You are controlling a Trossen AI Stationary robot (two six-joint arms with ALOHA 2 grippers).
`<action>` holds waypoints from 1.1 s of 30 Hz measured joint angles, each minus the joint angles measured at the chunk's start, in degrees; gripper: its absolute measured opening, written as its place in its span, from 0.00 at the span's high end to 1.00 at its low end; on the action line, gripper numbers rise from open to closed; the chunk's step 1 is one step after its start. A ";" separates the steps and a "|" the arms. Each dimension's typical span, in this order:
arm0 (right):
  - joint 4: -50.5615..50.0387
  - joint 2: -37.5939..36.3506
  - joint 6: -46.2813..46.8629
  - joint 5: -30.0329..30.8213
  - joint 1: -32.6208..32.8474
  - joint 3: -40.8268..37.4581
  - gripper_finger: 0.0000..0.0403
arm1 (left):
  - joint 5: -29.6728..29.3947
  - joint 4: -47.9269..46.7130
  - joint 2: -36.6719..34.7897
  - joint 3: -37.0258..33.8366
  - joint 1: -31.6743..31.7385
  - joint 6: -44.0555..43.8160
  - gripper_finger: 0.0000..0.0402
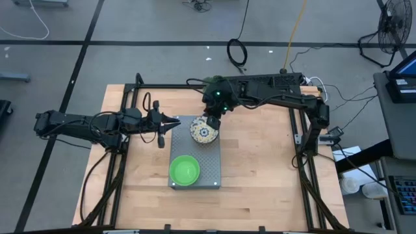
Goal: Pick & Place Mini bowls
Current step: Stack the white patterned bowl on the white patterned bowls on the shelf
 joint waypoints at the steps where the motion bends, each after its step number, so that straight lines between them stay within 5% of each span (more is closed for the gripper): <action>1: 0.61 0.00 -0.21 0.33 0.27 0.00 0.77 | 0.00 0.00 -0.01 0.00 0.00 0.00 0.88; 8: 1.27 0.05 -5.88 1.36 2.77 0.02 0.71 | 0.00 0.02 0.00 0.00 0.00 0.00 0.88; 23: 13.39 0.12 -10.47 1.35 6.89 -14.66 0.77 | 0.00 0.04 0.00 0.00 -0.02 -0.02 0.88; 33: 16.46 -1.38 -10.47 1.37 7.18 -15.56 0.78 | 0.00 0.09 -0.01 0.00 -0.02 0.00 0.88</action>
